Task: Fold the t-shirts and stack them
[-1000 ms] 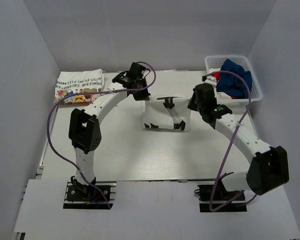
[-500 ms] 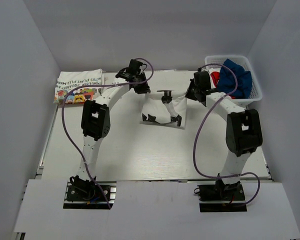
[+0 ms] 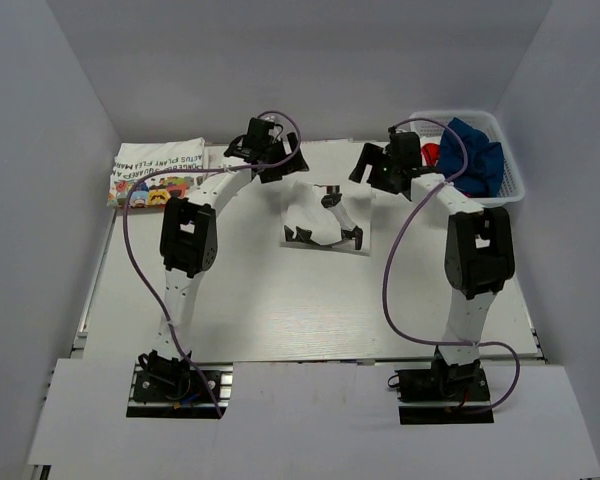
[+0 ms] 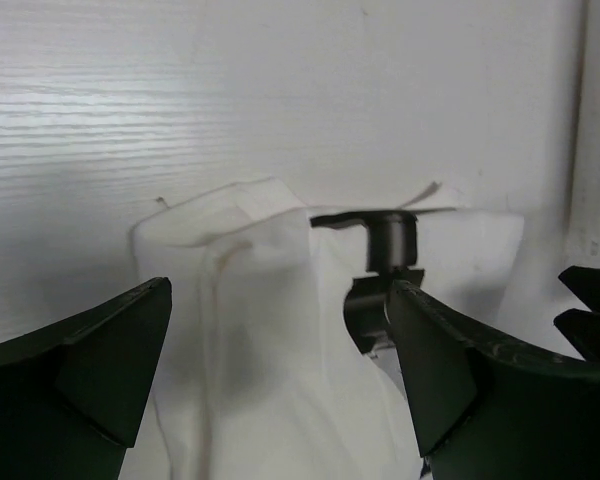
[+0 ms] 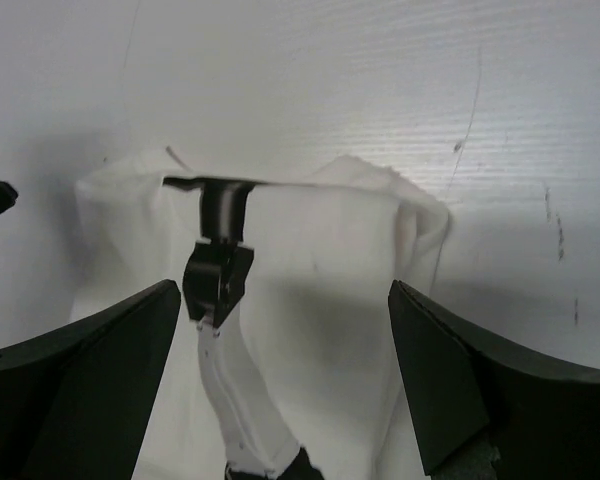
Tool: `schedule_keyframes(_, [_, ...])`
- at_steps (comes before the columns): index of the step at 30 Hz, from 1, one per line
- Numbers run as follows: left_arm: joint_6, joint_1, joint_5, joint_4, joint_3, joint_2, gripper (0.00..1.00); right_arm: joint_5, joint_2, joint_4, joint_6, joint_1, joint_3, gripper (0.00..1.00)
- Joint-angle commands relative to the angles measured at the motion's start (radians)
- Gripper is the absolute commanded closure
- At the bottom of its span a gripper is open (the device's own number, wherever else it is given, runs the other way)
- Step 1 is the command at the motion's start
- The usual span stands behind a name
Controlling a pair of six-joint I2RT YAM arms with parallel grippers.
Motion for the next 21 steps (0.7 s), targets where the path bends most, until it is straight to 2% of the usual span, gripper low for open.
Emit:
schedule_keyframes(1, [0.076, -0.042, 0.126, 0.052, -0.051, -0.117, 0.00, -0.086, -0.154, 0.068, -0.004, 0.005, -0.107, 0.10])
schedule_keyframes(3, [0.110, -0.055, 0.114, 0.003, -0.064, -0.126, 0.00, -0.116, -0.187, 0.092, 0.012, 0.005, -0.205, 0.10])
schedule_keyframes(6, [0.130, -0.064, -0.029, -0.107, -0.111, -0.152, 0.00, -0.142, -0.276, 0.126, 0.026, 0.008, -0.320, 0.10])
schedule_keyframes(9, [0.159, -0.064, -0.097, -0.126, -0.188, -0.177, 0.00, -0.131, -0.366, 0.128, 0.026, 0.011, -0.407, 0.10])
schedule_keyframes(12, [0.193, -0.064, -0.088, -0.142, -0.206, -0.177, 0.00, -0.117, -0.440, 0.125, 0.021, 0.008, -0.461, 0.10])
schedule_keyframes(19, [0.283, -0.073, -0.042, -0.171, -0.174, -0.064, 0.00, -0.062, -0.544, 0.091, -0.011, 0.013, -0.518, 0.10])
schedule_keyframes(21, [0.283, -0.084, -0.042, -0.171, -0.174, -0.053, 0.03, -0.050, -0.572, 0.094, -0.001, 0.013, -0.533, 0.10])
